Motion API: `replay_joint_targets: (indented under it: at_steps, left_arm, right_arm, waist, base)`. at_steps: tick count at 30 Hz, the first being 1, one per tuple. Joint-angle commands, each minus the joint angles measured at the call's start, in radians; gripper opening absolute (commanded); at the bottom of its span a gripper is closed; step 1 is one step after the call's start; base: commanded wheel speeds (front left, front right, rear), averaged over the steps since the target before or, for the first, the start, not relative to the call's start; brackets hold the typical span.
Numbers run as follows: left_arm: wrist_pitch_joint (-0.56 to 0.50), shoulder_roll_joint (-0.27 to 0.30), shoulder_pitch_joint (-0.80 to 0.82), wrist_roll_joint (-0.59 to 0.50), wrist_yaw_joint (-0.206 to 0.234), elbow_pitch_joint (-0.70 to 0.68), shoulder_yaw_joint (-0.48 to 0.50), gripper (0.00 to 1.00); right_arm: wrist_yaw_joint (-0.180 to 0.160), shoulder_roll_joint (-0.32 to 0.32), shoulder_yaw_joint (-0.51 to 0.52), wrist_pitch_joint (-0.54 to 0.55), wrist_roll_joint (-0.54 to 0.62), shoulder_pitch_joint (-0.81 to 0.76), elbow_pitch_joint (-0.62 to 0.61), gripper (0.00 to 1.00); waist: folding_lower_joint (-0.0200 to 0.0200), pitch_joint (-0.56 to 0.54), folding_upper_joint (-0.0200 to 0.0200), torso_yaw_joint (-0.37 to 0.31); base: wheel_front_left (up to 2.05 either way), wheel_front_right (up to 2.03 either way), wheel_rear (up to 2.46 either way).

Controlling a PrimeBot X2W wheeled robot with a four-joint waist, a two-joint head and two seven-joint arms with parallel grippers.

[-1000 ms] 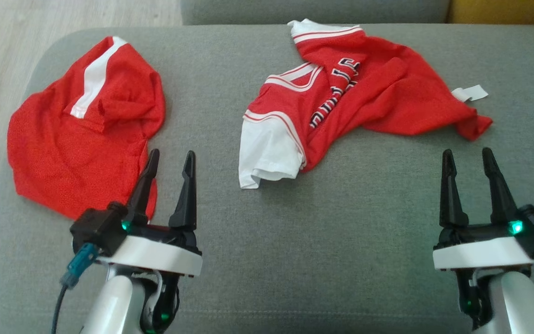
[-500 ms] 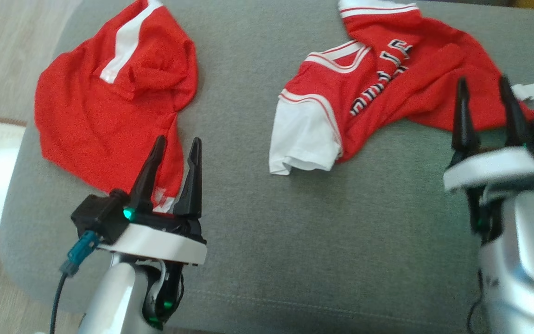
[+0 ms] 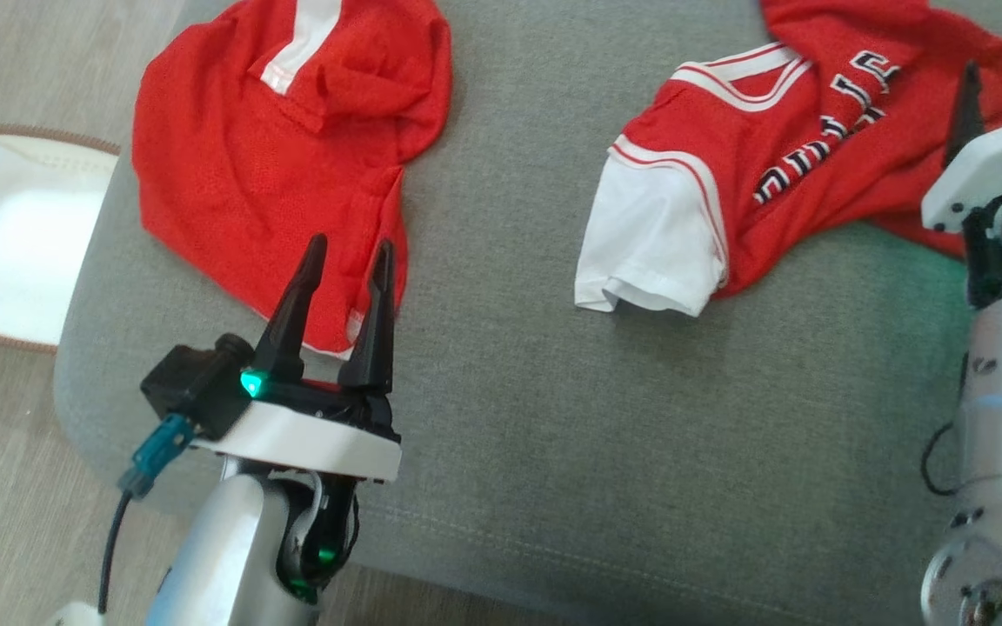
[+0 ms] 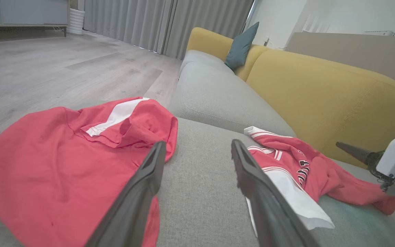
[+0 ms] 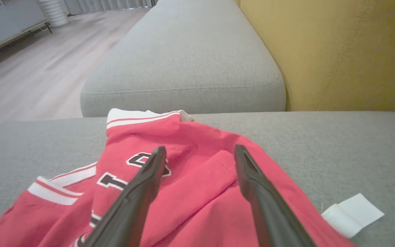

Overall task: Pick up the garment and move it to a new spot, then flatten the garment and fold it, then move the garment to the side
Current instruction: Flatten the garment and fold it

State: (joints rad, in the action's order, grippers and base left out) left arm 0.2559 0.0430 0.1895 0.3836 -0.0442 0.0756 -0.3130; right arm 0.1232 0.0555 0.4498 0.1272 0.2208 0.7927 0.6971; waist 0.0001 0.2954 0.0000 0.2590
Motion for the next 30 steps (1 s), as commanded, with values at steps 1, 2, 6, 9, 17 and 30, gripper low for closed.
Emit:
replay_joint_targets:
  at_steps: [1,2,6,9,17,30]
  left_arm:
    - [0.006,0.007,0.038,0.006,0.002,-0.030,0.025,1.00]
    - [0.006,0.007,0.038,0.006,0.002,-0.030,0.025,1.00]
    - [0.006,0.007,0.043,0.012,0.003,-0.032,0.020,1.00]
    - [0.006,0.007,0.050,0.016,0.002,-0.033,0.015,1.00]
    - [0.006,0.007,0.073,0.027,-0.002,-0.033,0.009,1.00]
    - [0.006,0.007,0.094,0.043,-0.001,-0.030,0.002,1.00]
  right_arm:
    - [0.008,-0.005,0.025,0.010,0.053,0.055,-0.005,1.00]
    - [0.008,-0.005,0.025,0.010,0.053,0.055,-0.005,1.00]
    - [0.008,-0.005,0.132,0.015,0.144,0.102,0.046,1.00]
    - [0.008,-0.005,0.205,0.014,0.202,0.140,0.076,1.00]
    - [0.008,-0.005,0.345,0.009,0.327,0.242,0.145,1.00]
    - [0.008,-0.005,0.460,0.039,0.435,0.312,0.194,0.00]
  waist:
    - [-0.0001,0.009,0.0000,0.012]
    - [-0.0001,0.009,0.0000,0.012]
    - [-0.0001,0.024,0.0000,0.022]
    - [-0.0001,0.042,0.0000,0.028]
    - [-0.0001,0.086,0.0000,0.044]
    - [-0.0001,0.122,0.0000,0.059]
  base:
    - [0.00,0.00,0.00]
    - [0.00,0.00,0.00]
    - [0.00,0.00,0.00]
    - [0.00,0.00,0.00]
    - [0.00,0.00,0.00]
    - [0.00,0.00,0.00]
